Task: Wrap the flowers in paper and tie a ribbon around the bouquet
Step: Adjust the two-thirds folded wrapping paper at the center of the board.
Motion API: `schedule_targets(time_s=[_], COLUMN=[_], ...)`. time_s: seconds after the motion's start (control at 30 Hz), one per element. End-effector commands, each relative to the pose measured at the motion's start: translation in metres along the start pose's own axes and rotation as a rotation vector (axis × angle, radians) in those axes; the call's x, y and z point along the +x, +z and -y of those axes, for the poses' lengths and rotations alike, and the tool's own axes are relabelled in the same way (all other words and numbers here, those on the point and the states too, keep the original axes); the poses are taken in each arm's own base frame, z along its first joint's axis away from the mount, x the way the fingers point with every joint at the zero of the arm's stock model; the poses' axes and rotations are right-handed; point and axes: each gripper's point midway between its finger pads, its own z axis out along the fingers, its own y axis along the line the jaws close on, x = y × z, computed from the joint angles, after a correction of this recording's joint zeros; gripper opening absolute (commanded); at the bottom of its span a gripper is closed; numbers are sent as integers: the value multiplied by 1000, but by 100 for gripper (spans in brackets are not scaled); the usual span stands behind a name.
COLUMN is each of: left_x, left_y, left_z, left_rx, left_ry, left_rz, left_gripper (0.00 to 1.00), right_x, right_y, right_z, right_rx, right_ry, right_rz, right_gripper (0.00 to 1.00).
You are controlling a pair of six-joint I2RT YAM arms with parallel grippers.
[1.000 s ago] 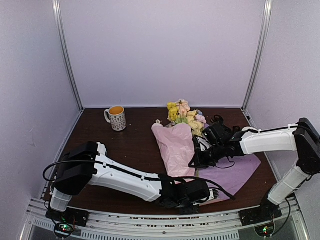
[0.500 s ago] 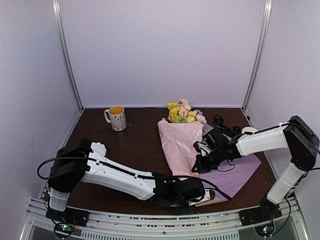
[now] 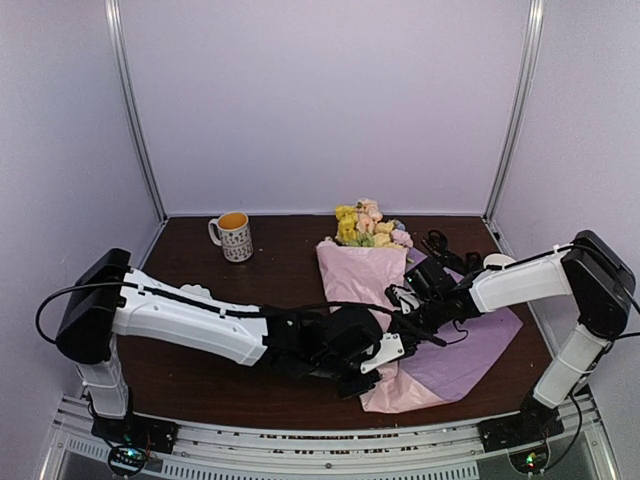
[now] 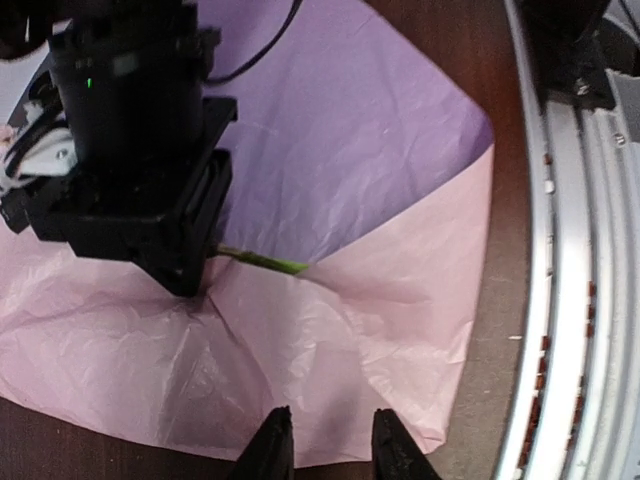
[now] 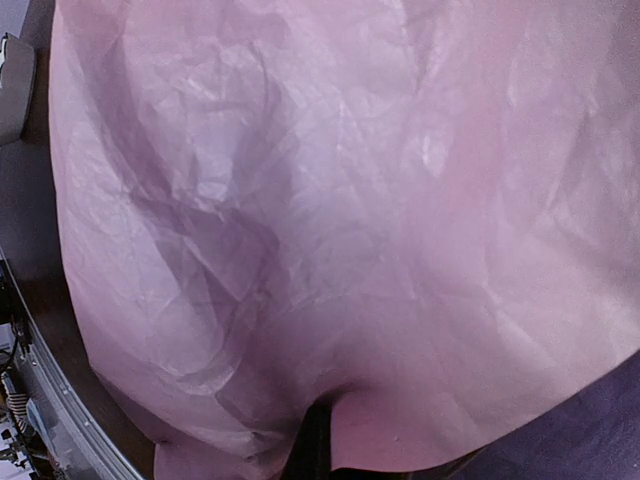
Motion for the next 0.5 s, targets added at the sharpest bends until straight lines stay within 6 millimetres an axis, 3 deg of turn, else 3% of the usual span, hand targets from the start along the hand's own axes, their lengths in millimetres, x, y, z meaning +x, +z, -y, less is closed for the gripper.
schedule_targets(time_s=[0.0, 0.2, 0.47], left_x=[16, 40, 54], left_y=[27, 62, 68], left_z=[8, 16, 29], left_rx=[30, 13, 63], left_ry=[-8, 29, 27], left_rz=[-71, -174, -182], left_gripper=[31, 25, 25], right_x=[-2, -8, -17], right_y=[-5, -14, -39], right_z=[2, -8, -25], right_rx=[6, -29, -84], right_ry=[7, 20, 32], right_rz=[15, 38, 112], right_gripper=[1, 3, 23])
